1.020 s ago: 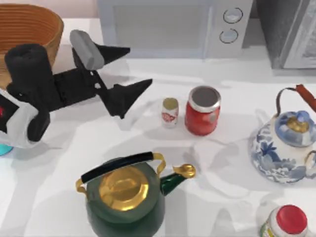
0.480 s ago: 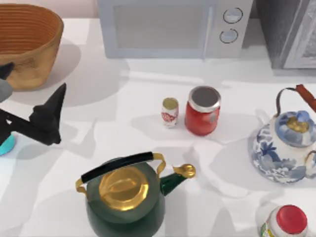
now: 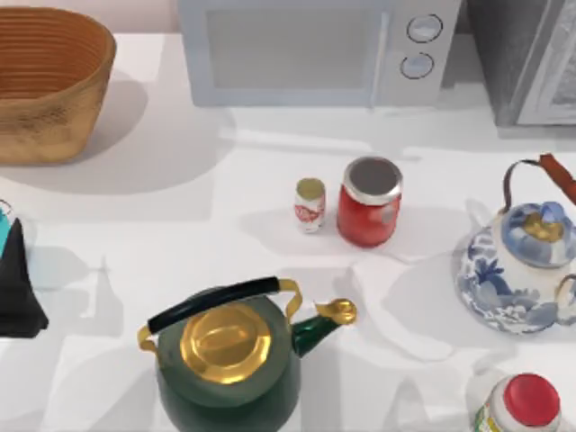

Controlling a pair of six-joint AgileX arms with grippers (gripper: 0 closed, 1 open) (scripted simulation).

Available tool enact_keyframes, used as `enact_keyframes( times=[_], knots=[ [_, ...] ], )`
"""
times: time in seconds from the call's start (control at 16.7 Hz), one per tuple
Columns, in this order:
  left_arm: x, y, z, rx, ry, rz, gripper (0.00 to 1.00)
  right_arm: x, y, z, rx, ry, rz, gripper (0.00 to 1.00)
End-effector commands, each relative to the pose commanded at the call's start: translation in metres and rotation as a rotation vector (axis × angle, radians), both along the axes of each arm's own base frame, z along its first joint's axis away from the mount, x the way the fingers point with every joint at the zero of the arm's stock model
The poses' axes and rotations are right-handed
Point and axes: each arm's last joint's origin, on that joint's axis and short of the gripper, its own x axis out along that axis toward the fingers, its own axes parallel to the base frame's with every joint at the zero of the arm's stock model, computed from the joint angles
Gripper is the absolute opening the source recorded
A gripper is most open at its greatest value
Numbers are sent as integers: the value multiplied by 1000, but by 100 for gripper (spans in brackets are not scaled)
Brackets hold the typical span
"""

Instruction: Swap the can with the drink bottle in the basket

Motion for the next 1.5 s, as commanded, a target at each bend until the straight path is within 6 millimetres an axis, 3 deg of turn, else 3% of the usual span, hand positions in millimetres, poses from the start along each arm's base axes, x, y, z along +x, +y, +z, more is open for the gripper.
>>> enact_keyframes(
  times=[0.3, 0.78, 1.14, 1.5],
  knots=[
    [-8, 3, -6, -17, -15, 65, 100, 0, 0, 0, 0, 0, 0, 100],
    [-4, 4, -3, -12, -19, 64, 100, 0, 0, 0, 0, 0, 0, 100],
    [22, 11, -5, 5, 33, 62, 100, 0, 0, 0, 0, 0, 0, 100],
    [56, 25, -38, 6, 189, 55, 100, 0, 0, 0, 0, 0, 0, 100]
  ],
)
